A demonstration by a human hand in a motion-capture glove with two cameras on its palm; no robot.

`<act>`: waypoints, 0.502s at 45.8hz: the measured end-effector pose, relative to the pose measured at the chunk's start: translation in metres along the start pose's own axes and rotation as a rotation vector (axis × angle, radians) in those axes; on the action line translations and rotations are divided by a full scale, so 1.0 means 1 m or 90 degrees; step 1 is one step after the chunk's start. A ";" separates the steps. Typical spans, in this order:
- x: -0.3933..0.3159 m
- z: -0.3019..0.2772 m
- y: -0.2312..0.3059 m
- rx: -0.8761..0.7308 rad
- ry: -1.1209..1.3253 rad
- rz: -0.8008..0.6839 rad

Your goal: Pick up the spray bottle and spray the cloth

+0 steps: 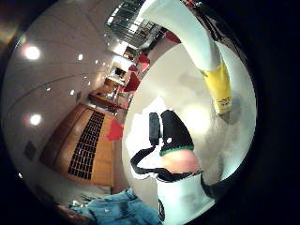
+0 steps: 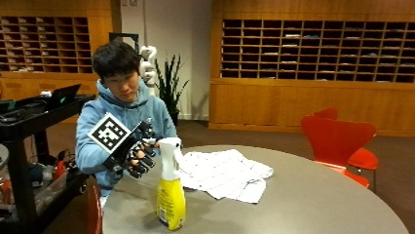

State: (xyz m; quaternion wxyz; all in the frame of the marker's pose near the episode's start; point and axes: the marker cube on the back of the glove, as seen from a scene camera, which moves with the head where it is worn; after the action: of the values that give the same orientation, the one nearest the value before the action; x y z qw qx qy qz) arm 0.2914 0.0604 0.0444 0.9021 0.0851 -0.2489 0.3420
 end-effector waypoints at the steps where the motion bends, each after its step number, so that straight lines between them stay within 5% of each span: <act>1: 0.000 0.001 -0.003 0.007 -0.004 0.005; 23: 0.007 0.027 -0.045 -0.071 -0.156 0.103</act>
State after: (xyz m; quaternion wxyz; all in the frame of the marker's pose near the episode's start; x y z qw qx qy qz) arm 0.3149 0.0220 0.0715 0.8379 0.0554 -0.3816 0.3862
